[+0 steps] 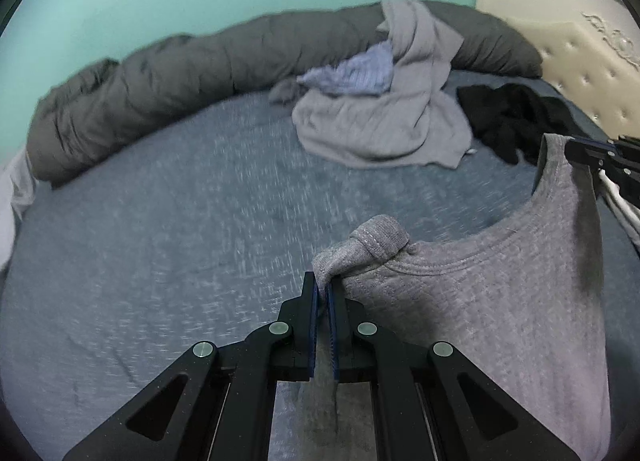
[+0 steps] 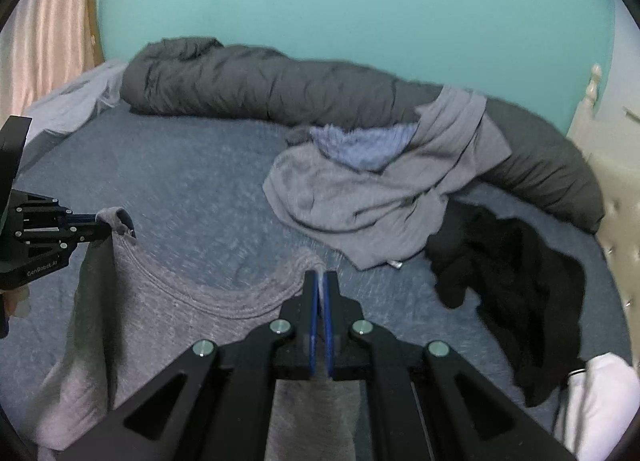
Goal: Fold clothes
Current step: 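Lay the grey sweatshirt flat on the bed and open both tools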
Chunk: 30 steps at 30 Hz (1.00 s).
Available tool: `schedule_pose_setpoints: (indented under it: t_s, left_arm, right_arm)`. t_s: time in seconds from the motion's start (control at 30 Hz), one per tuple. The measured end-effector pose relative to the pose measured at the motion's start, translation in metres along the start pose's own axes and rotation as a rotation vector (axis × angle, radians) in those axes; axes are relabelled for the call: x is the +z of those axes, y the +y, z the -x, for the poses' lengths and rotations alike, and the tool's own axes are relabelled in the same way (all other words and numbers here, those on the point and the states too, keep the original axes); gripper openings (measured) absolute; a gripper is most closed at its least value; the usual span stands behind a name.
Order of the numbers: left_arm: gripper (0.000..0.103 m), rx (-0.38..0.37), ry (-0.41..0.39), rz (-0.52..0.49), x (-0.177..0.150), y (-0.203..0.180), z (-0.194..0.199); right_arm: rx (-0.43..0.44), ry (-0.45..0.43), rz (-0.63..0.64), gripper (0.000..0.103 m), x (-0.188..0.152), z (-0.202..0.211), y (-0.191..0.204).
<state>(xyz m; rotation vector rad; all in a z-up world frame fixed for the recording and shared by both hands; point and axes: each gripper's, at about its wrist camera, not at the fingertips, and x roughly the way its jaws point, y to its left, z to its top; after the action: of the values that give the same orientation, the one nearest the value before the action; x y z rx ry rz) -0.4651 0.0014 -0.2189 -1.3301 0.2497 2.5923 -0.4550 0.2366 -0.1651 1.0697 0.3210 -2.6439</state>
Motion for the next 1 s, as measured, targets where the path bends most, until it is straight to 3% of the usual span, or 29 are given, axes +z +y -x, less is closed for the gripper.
schedule_pose_setpoints:
  t_s: [0.17,0.57,0.73,0.83,1.0]
  left_arm:
    - [0.005,0.019,0.03,-0.022,0.002,0.001,-0.038]
    - [0.005,0.087,0.045,-0.021,0.029,0.0,-0.098]
    - [0.003,0.101,0.06,0.028,0.038,0.009,-0.114]
    - [0.004,0.074,0.059,0.027,0.034,0.009,-0.113]
    - [0.006,0.012,0.032,0.119,0.027,0.027,-0.09]
  right_arm:
    - [0.005,0.05,-0.035,0.002,-0.013,-0.052,-0.011]
    - [-0.061,0.044,-0.035,0.002,-0.001,-0.115,-0.027]
    - [-0.103,0.09,-0.084,0.003,0.001,-0.141,-0.034]
    - [-0.075,0.085,-0.085,0.003,0.002,-0.149,-0.032]
    - [-0.014,0.039,-0.182,0.006,-0.019,-0.106,-0.042]
